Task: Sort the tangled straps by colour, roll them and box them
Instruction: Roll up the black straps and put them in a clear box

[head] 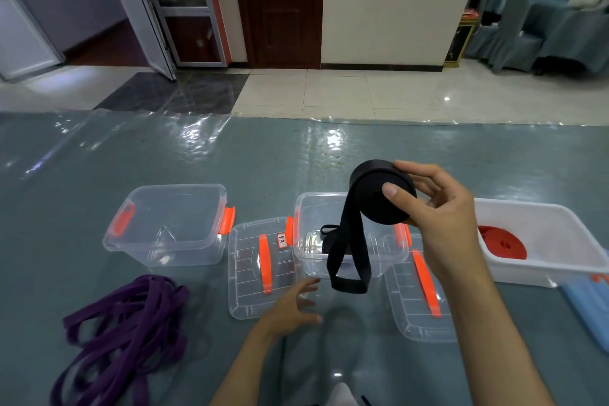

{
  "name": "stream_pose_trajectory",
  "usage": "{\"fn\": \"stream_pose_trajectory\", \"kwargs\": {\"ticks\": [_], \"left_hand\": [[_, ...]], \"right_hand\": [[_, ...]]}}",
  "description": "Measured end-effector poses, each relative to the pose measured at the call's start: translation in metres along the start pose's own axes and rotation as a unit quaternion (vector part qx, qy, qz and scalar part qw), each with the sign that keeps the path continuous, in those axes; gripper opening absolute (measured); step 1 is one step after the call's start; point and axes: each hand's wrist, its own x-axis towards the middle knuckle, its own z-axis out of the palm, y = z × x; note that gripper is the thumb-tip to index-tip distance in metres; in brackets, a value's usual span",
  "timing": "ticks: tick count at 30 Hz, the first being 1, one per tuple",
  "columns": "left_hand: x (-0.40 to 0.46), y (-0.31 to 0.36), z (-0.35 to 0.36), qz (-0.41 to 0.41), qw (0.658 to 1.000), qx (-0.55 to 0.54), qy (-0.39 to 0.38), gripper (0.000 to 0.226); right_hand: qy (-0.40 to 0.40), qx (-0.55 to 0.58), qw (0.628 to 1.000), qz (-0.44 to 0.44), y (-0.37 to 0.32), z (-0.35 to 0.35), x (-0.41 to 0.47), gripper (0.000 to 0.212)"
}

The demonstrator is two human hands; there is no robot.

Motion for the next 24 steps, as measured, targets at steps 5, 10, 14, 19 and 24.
{"fn": "stream_pose_trajectory", "kwargs": {"ticks": [5,10,14,19,24], "left_hand": [[0.011,0.002,0.006,0.016,1.0,-0.011,0.016,0.073],[0.012,-0.007,0.006,-0.004,0.986,-0.151,0.07,0.051],[0.012,-0.011,0.007,-0.017,0.979,-0.193,0.064,0.049],[0.011,-0.012,0.008,-0.004,0.991,-0.122,0.048,0.039],[0.016,-0.011,0.009,0.009,0.992,-0.072,0.099,0.023]], "right_hand": [[-0.002,0.003,1.0,-0.005,-0.001,-0.002,0.001,0.039],[0.002,0.004,1.0,-0.006,-0.001,-0.005,0.001,0.036],[0.002,0.009,1.0,-0.003,0.0,-0.003,0.001,0.035],[-0.003,0.005,1.0,-0.001,0.001,0.0,0.002,0.035],[0.003,-0.007,1.0,-0.004,0.002,-0.002,0.003,0.035]]}}
